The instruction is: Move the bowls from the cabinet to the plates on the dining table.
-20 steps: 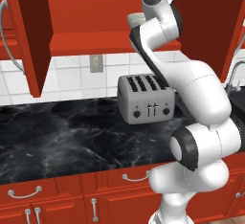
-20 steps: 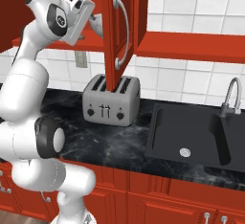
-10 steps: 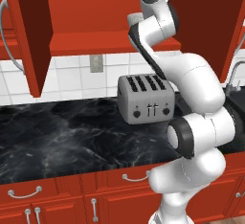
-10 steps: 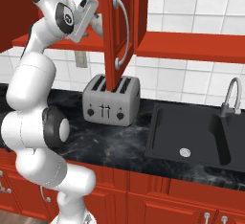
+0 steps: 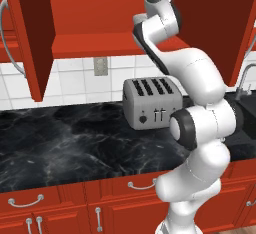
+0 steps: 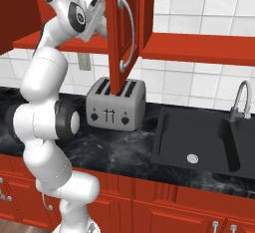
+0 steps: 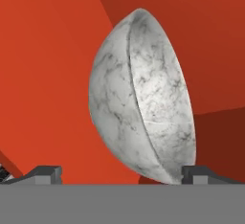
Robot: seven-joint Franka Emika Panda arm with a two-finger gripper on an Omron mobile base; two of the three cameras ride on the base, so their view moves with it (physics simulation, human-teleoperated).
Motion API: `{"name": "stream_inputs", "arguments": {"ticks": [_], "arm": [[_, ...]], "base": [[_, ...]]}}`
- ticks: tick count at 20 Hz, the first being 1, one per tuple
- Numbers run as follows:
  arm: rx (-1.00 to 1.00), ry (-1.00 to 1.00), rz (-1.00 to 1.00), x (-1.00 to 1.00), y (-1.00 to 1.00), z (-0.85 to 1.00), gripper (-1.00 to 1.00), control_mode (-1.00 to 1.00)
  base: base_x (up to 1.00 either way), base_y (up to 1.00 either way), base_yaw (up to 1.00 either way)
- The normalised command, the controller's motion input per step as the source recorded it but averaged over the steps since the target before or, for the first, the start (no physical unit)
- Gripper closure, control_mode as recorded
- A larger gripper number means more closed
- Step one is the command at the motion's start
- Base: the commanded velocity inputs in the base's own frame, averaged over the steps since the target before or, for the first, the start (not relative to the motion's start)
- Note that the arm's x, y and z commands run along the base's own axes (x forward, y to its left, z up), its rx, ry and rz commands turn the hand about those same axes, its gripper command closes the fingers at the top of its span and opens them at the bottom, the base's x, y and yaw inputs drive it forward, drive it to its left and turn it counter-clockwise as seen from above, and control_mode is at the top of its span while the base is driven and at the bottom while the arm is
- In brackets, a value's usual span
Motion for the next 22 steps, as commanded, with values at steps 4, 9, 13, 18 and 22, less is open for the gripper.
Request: {"name": "stream_inputs", "arguments": {"ticks": [4,9,13,18,22], "arm": [[0.00,0.02,0.00,0.42,-0.02,0.00,-1.00,-1.00],[0.00,0.03,0.01,0.31,0.00,-0.07,-1.00,-1.00],[0.00,0.04,0.01,0.23,0.00,-0.12,-1.00,-1.00],[0.00,0.03,0.02,0.22,0.00,-0.19,-1.00,-1.00],[0.00,0.02,0.03,0.10,0.00,-0.36,-1.00,-1.00]], "base": [[0.00,0.00,0.00],[0.00,0.00,0.00],[0.00,0.00,0.00],[0.00,0.00,0.00],[0.00,0.00,0.00]]}}
